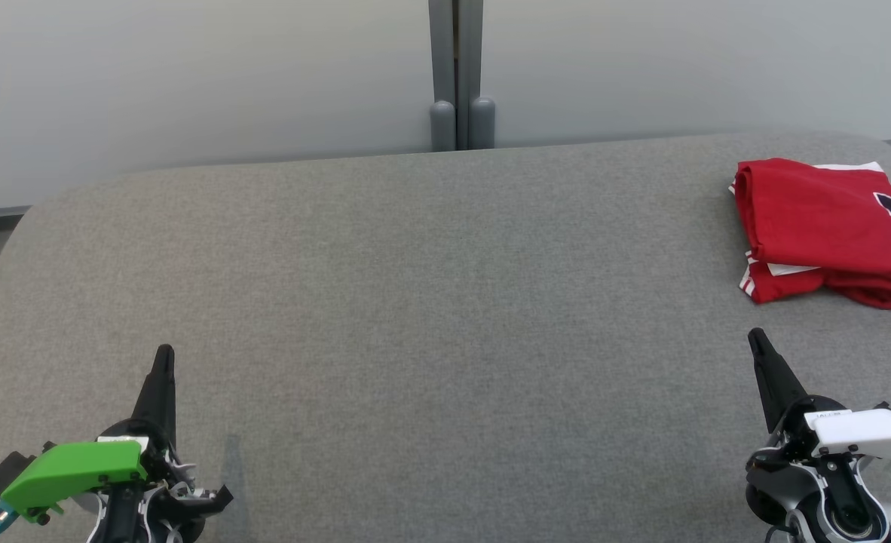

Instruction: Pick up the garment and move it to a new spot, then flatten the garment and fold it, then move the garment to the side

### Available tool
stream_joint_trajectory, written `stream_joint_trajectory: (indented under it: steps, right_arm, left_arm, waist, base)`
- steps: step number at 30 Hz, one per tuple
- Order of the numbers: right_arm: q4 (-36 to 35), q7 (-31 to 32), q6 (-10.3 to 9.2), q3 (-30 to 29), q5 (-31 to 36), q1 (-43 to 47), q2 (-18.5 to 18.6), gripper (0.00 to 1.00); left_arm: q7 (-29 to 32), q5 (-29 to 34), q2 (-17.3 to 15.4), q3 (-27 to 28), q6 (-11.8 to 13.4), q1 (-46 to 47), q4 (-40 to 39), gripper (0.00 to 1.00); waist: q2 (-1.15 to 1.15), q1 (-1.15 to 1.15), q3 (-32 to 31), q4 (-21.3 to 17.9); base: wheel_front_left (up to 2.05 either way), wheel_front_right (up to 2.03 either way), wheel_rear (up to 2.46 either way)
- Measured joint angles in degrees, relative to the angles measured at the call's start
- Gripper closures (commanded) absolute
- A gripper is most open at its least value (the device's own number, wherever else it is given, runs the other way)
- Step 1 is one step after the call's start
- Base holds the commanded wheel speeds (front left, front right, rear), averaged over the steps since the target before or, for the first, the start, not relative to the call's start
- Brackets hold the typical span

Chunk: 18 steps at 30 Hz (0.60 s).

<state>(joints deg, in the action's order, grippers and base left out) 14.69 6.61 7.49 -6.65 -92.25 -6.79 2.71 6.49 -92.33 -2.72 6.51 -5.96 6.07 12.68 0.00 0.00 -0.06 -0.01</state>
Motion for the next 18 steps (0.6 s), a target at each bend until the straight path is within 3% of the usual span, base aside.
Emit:
stream_joint_trajectory:
  steps: [18]
  right_arm:
    - [0.0, 0.0, 0.0, 0.0, 0.0, 0.0, 0.01, 1.0]
  left_arm:
    - [0.01, 0.0, 0.0, 0.01, 0.0, 0.0, 0.0, 1.0]
  waist:
    - [0.0, 0.0, 0.0, 0.0]
  base:
    - [0.0, 0.0, 0.0]
